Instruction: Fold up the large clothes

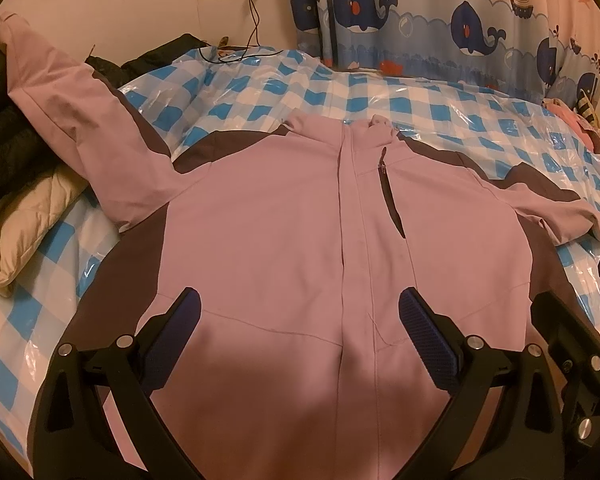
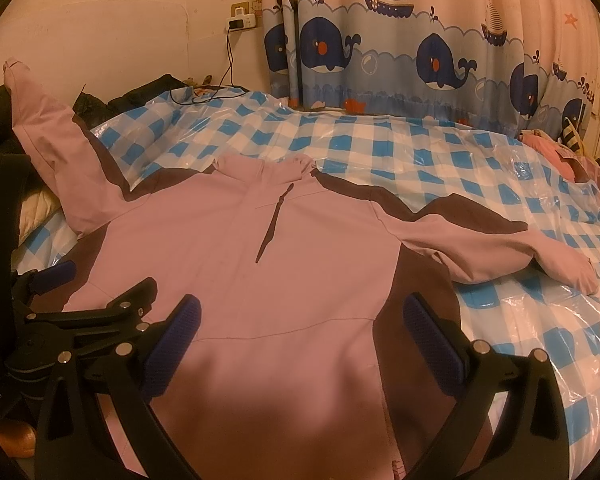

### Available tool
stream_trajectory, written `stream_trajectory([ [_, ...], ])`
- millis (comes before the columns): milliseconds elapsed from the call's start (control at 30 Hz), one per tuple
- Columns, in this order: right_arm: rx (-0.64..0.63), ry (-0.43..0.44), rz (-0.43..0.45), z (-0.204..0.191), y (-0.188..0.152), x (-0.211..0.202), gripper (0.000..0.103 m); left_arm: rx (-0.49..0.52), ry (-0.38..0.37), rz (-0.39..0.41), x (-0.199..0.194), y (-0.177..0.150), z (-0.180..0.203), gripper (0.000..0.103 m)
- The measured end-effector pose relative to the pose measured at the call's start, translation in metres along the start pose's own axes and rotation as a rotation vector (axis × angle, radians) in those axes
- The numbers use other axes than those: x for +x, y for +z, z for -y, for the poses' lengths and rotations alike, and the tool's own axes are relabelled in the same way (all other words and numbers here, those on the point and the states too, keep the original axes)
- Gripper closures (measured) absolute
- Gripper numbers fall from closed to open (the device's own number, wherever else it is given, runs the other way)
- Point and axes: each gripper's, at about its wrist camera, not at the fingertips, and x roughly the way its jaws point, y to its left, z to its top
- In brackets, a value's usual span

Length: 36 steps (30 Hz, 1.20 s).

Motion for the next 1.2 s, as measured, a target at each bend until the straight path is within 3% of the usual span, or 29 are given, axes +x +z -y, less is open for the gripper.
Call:
stream_trajectory([
  [1200, 0.013, 0.010, -0.015, 0.0001, -0.0066, 0.0054, 0.005, -0.001, -0.002, -0.003, 0.0010, 0.0002, -0.0010, 0.008],
])
